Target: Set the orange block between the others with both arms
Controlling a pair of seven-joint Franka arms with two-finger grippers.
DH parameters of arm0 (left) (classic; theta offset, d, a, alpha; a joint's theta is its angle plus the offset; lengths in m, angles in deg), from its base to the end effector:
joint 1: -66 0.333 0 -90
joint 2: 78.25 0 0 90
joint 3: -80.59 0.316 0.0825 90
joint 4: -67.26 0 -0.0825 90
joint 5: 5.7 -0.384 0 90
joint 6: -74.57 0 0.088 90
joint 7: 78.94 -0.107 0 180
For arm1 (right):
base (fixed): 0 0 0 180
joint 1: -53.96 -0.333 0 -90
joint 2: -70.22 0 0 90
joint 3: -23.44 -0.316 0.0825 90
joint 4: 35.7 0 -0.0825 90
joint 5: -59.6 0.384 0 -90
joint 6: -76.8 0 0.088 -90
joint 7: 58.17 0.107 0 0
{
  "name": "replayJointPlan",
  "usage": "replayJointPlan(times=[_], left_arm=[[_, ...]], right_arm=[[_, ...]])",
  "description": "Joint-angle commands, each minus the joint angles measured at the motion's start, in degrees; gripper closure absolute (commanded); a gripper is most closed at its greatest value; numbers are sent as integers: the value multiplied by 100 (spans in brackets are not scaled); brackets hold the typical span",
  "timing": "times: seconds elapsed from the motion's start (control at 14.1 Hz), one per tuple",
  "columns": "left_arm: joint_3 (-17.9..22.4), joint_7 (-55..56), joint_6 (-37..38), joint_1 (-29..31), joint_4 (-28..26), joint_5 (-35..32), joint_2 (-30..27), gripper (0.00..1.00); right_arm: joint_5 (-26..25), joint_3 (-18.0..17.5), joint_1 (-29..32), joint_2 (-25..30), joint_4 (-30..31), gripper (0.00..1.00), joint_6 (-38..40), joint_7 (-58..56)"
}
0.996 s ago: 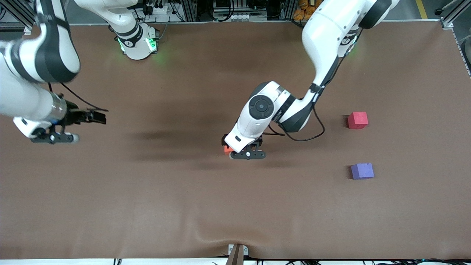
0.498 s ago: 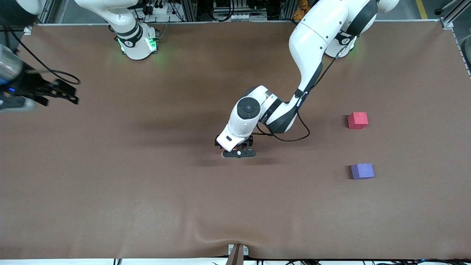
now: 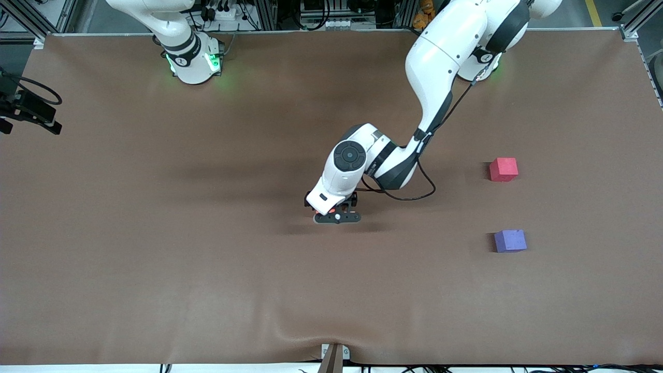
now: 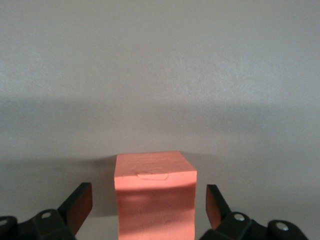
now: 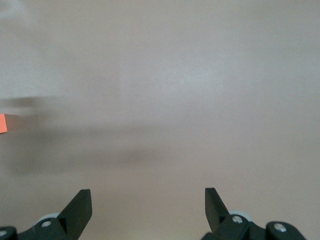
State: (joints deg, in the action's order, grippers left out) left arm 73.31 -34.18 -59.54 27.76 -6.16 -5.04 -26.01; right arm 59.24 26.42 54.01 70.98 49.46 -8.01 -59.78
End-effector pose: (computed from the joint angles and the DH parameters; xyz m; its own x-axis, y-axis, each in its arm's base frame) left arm 0.5529 -0.5269 0.2152 0.9982 0.0534 0.0288 0.0472 -0.9820 0.1828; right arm 0.5404 -0.0296 0.6633 0.9997 -0.0253 0.0070 -0.0254 -0.9997 0.0058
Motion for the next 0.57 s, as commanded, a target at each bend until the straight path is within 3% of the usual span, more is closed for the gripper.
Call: replayJointPlan(times=[0.0, 0.14, 0.28, 0.36, 0.5], left_arm=[[60, 86, -106, -96, 197, 49, 190, 0], [60, 86, -106, -105, 197, 49, 216, 7], [60, 68, -114, -105, 205, 49, 260, 26], [60, 77, -141, -105, 197, 49, 278, 40], [51, 208, -167, -105, 179, 66, 261, 80]], right_arm=[[-52, -209, 39, -94, -236, 0, 385, 587], [1, -297, 21, -94, -193, 0, 352, 731], [27, -647, 318, -68, -96, 0, 343, 705], [27, -745, 381, -85, -96, 0, 343, 696], [27, -746, 364, -85, -96, 0, 334, 688]])
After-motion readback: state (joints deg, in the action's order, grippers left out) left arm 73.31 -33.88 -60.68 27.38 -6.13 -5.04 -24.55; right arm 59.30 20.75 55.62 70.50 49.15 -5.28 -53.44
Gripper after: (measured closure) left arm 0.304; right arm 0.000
